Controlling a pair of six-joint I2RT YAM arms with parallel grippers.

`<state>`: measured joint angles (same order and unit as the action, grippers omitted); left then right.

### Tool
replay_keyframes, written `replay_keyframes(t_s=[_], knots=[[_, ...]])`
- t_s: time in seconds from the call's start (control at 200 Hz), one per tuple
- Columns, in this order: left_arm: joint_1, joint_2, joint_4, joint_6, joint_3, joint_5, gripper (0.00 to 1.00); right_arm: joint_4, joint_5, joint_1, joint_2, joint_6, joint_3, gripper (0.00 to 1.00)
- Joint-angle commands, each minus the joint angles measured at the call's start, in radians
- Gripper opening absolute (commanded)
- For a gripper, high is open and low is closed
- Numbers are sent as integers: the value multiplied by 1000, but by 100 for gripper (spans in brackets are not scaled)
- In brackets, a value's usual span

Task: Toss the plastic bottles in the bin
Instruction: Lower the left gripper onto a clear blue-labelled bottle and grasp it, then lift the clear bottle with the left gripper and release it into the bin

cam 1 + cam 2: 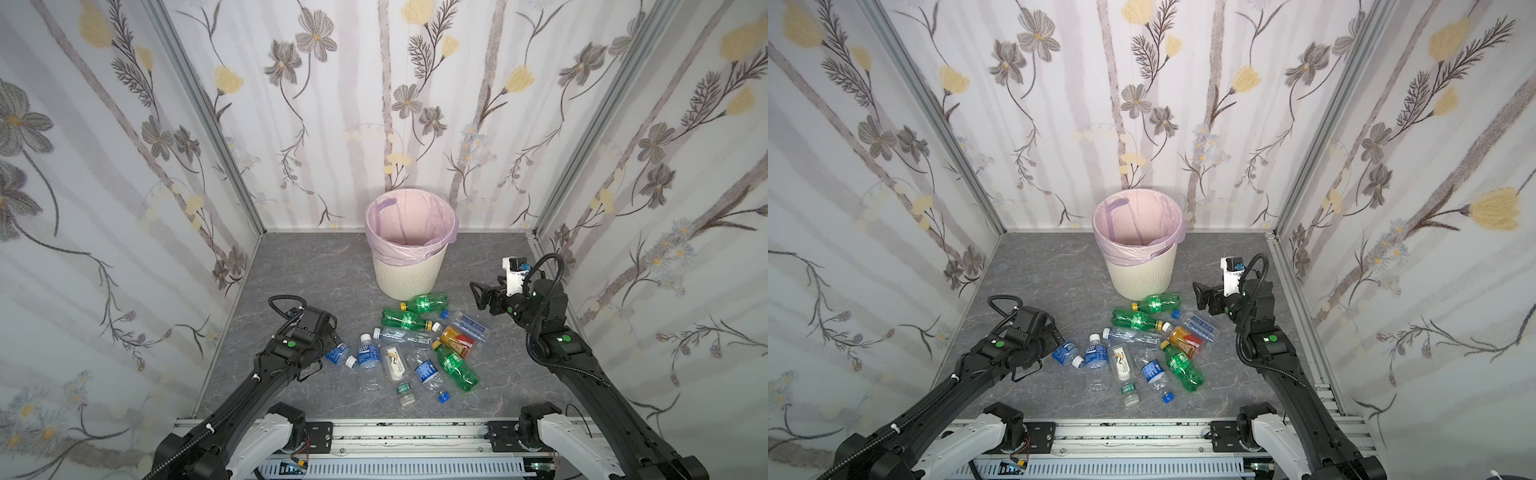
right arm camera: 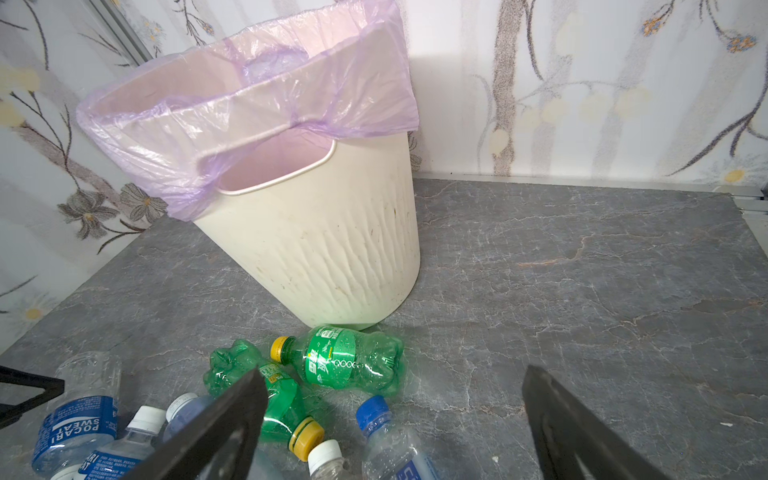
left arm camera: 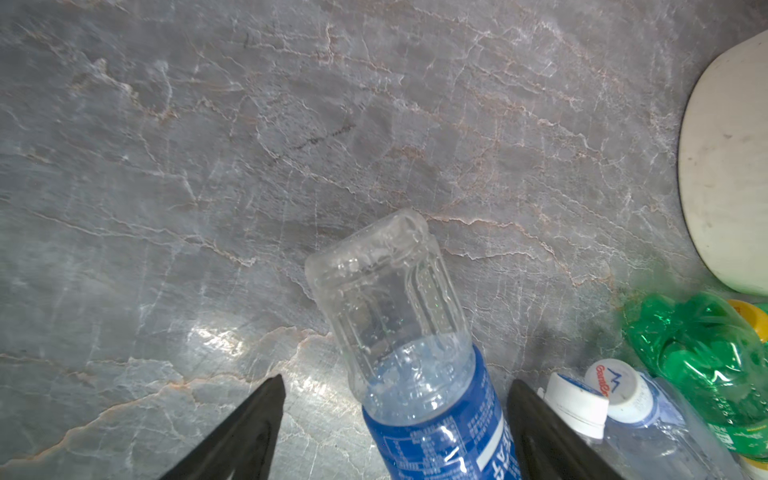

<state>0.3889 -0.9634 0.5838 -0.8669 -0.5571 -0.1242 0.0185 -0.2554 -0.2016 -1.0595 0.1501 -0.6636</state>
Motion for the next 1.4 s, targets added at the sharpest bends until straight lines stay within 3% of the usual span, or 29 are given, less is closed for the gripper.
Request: replay_keyframes(t_s=[0.0, 0.24, 0.465, 0.635, 0.889, 1.079, 1.224, 1.394], knots=[[8, -27, -120, -37, 38, 67, 84, 69, -8, -2, -8, 20, 6, 96], [23, -28, -197, -70, 140, 63, 77, 55, -2, -5, -11, 31, 11, 95], [23, -29, -240, -57, 197, 75, 55, 60, 1, -10, -14, 49, 8, 95], [22, 16, -241, -30, 180, 61, 53, 53, 6, -17, -11, 51, 3, 95], [23, 92, -233, 131, 74, 90, 52, 34, 37, -29, -24, 53, -1, 93], [22, 127, -228, 359, -90, 76, 52, 8, 240, -36, -1, 74, 12, 93], [23, 139, -229, 506, -214, 92, 52, -7, 243, -36, -10, 71, 10, 94], [22, 176, -245, 620, -333, 34, 52, 2, 240, -36, -20, 83, 8, 93]])
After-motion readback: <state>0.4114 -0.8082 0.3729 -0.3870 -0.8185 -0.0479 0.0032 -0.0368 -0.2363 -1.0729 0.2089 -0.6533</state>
